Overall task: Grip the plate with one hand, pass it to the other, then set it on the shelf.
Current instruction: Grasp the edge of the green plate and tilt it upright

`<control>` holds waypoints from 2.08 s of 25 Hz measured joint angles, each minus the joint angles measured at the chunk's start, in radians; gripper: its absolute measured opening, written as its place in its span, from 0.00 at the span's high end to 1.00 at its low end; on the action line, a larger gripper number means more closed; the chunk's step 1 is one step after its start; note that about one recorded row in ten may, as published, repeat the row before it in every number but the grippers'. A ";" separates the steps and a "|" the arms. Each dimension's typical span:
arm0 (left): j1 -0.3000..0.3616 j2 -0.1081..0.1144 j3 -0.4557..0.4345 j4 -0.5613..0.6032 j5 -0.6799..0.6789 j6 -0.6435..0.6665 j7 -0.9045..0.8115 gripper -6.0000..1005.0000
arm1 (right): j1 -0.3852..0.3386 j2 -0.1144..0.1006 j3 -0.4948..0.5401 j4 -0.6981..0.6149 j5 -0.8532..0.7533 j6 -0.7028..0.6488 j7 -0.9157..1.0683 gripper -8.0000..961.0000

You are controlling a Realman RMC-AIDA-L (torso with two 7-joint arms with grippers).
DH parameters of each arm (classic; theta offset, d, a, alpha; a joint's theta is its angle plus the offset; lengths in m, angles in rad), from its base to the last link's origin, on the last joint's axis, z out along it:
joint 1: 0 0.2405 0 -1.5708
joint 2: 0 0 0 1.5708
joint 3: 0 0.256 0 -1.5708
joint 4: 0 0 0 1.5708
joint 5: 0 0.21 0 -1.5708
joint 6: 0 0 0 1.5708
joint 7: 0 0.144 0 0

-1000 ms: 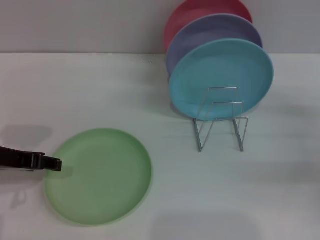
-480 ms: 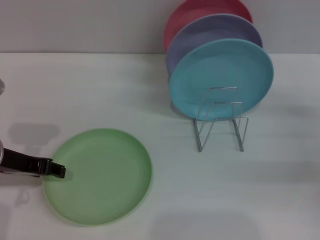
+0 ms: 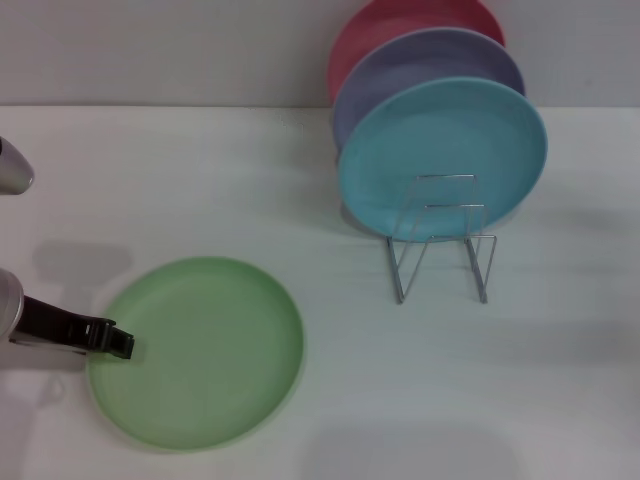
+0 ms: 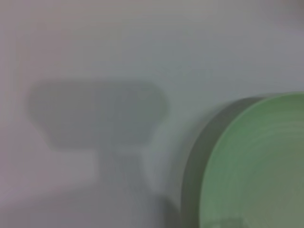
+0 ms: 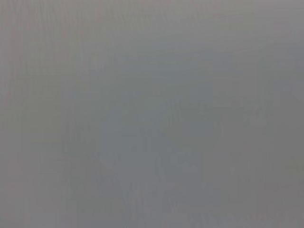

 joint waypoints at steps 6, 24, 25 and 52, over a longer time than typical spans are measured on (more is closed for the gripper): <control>-0.010 0.000 0.002 0.010 0.012 0.000 -0.002 0.53 | 0.000 -0.001 0.000 0.000 0.000 -0.002 0.000 0.37; -0.039 0.003 0.011 0.048 0.024 0.000 0.008 0.72 | 0.002 -0.001 0.000 0.000 0.000 -0.004 0.000 0.37; -0.039 0.003 0.011 0.048 0.024 0.000 0.008 0.72 | 0.002 -0.001 0.000 0.000 0.000 -0.004 0.000 0.37; 0.007 0.002 -0.181 -0.079 -0.195 0.069 0.202 0.95 | -0.002 0.003 0.002 0.005 0.000 0.001 0.000 0.37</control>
